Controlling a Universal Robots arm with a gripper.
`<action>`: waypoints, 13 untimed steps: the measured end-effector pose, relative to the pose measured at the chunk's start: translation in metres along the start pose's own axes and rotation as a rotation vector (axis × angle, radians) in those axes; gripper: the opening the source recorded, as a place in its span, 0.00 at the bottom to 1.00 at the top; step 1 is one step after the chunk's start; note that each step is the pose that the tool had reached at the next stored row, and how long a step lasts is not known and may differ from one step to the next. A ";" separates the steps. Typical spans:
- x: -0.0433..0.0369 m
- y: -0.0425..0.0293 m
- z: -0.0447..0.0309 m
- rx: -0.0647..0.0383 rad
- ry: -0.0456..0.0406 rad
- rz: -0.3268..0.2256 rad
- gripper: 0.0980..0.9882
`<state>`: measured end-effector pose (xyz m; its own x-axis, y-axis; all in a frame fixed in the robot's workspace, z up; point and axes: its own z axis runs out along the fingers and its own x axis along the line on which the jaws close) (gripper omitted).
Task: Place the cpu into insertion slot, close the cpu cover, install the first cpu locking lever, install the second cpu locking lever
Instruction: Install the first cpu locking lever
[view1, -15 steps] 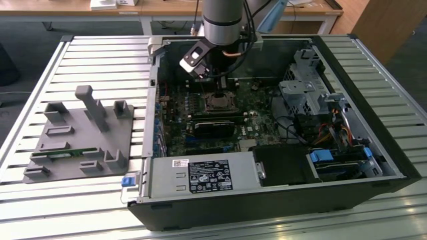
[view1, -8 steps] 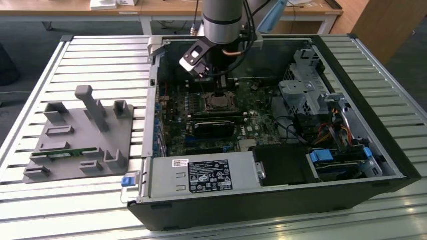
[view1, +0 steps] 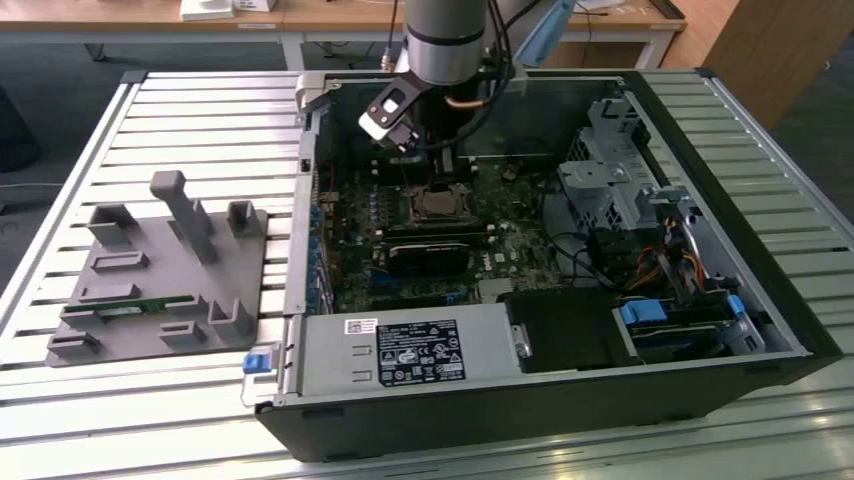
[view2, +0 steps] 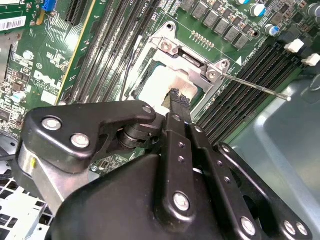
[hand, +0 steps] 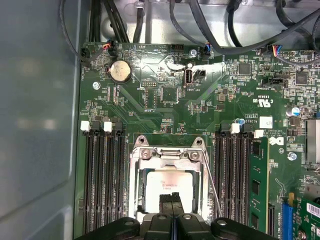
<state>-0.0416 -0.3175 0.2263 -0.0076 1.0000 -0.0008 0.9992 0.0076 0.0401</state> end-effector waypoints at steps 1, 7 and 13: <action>0.0000 0.0000 -0.0005 0.000 0.0000 0.000 0.01; 0.0000 0.0002 -0.0043 0.000 0.0000 0.000 0.01; 0.0000 0.0004 -0.0104 0.000 0.0000 0.000 0.01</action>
<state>-0.0416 -0.3175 0.2366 -0.0076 1.0000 -0.0008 0.9992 0.0076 0.0401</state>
